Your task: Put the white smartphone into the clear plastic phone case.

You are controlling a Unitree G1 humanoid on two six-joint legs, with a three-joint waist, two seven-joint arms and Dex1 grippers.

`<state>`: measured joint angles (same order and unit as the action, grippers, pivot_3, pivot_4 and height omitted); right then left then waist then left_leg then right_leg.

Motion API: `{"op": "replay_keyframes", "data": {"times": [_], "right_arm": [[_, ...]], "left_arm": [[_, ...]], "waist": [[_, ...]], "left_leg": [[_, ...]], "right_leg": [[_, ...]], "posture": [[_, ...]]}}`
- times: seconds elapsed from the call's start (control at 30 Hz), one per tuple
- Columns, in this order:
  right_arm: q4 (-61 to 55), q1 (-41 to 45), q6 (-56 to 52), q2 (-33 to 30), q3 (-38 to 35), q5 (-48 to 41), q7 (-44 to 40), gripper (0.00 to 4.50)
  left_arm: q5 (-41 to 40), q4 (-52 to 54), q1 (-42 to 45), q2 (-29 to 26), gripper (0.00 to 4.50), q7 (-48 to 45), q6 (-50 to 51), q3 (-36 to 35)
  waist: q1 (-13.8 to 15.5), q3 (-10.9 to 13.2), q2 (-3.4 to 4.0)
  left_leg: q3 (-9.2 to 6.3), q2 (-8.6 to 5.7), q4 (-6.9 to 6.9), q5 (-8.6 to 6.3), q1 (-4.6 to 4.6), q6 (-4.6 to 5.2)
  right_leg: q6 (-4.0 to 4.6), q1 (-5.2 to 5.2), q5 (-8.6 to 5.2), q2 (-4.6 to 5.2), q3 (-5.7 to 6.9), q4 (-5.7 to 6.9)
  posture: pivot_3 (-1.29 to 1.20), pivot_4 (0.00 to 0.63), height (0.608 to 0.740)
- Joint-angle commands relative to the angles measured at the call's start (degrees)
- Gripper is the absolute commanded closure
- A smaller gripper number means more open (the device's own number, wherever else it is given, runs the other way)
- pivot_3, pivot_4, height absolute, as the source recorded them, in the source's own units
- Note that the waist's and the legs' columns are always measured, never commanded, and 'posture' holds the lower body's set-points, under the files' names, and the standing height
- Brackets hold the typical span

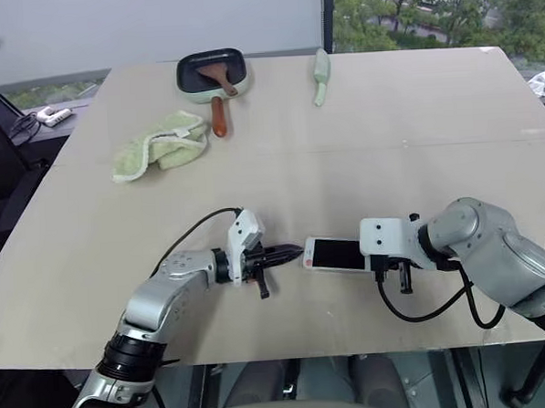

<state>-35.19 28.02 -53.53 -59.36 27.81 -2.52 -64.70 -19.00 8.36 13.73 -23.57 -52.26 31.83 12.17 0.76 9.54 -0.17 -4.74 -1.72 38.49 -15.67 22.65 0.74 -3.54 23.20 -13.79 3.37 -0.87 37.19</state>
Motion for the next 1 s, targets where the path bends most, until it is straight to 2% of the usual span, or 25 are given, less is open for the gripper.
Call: {"op": "replay_keyframes", "data": {"times": [0.03,0.23,0.4,0.57,0.7,0.8,0.9,1.0], "right_arm": [[-2.7,1.8,0.7,1.6,0.8,-0.3,0.0,4.40],[1.3,-0.2,3.3,-1.3,-4.2,0.0,1.1,4.40],[10.7,-3.6,11.6,-1.4,-15.1,-1.0,5.3,4.40],[12.3,-9.7,13.2,1.8,-25.3,-7.2,6.0,4.40],[11.0,-14.8,13.8,13.9,-35.1,-17.7,9.5,4.40],[10.2,-17.8,16.0,21.8,-38.1,-22.6,12.0,4.40],[11.9,-21.1,22.4,29.8,-37.5,-23.4,14.9,4.40],[13.8,-23.1,26.6,33.4,-37.1,-24.1,14.9,4.40]], "left_arm": [[-0.9,1.8,1.3,2.1,4.50,-1.1,-0.3,3.4],[-0.4,1.2,1.0,0.9,4.50,-1.8,-0.7,2.3],[0.2,-1.3,1.8,-1.4,4.50,-2.2,-2.2,-0.3],[0.2,-3.0,2.4,-3.3,4.50,-3.0,-3.3,-1.8],[-0.2,-4.0,3.2,-4.6,4.50,-3.5,-4.3,-3.5],[-1.0,-4.3,4.3,-4.6,4.50,-4.0,-4.7,-4.6],[-4.4,-3.1,6.3,-2.9,4.50,-4.8,-3.6,-6.1],[-7.5,-0.7,6.7,-2.0,4.50,-6.2,-1.8,-5.8]], "waist": [[0.0,0.0,0.00],[0.1,0.0,-0.01],[0.0,0.0,-0.01],[-0.1,0.0,-0.01],[-0.3,0.0,-0.04],[-0.3,0.0,-0.05],[0.0,0.0,-0.07],[-0.1,0.0,-0.06]], "left_leg": [[0.00,0.00,0.00,0.00,0.00,0.00],[0.01,-0.01,0.01,0.00,0.01,0.00],[0.07,-0.02,0.00,0.00,0.01,0.00],[0.04,0.03,-0.04,0.00,0.01,0.00],[0.09,0.09,-0.06,0.00,-0.01,0.01],[0.14,0.07,-0.01,-0.13,-0.07,0.23],[0.11,0.05,0.06,-0.13,-0.07,0.23],[0.14,0.04,0.09,-0.08,-0.06,0.14]], "right_leg": [[0.00,0.00,0.00,0.00,0.00,0.00],[0.00,0.00,0.00,0.00,0.00,0.01],[0.00,0.02,0.00,0.02,-0.04,0.00],[0.01,0.05,0.00,-0.04,-0.04,0.05],[0.02,0.06,0.00,-0.13,-0.13,0.14],[0.02,0.08,-0.01,-0.12,-0.20,0.31],[0.01,0.09,-0.01,-0.13,-0.19,0.41],[0.01,0.12,-0.01,-0.13,-0.22,0.45]], "posture": [[0.00,0.150,0.740],[0.00,0.150,0.740],[0.00,0.150,0.740],[0.00,0.150,0.740],[0.00,0.150,0.740],[0.00,0.150,0.740],[0.00,0.150,0.740],[0.00,0.150,0.740]]}}
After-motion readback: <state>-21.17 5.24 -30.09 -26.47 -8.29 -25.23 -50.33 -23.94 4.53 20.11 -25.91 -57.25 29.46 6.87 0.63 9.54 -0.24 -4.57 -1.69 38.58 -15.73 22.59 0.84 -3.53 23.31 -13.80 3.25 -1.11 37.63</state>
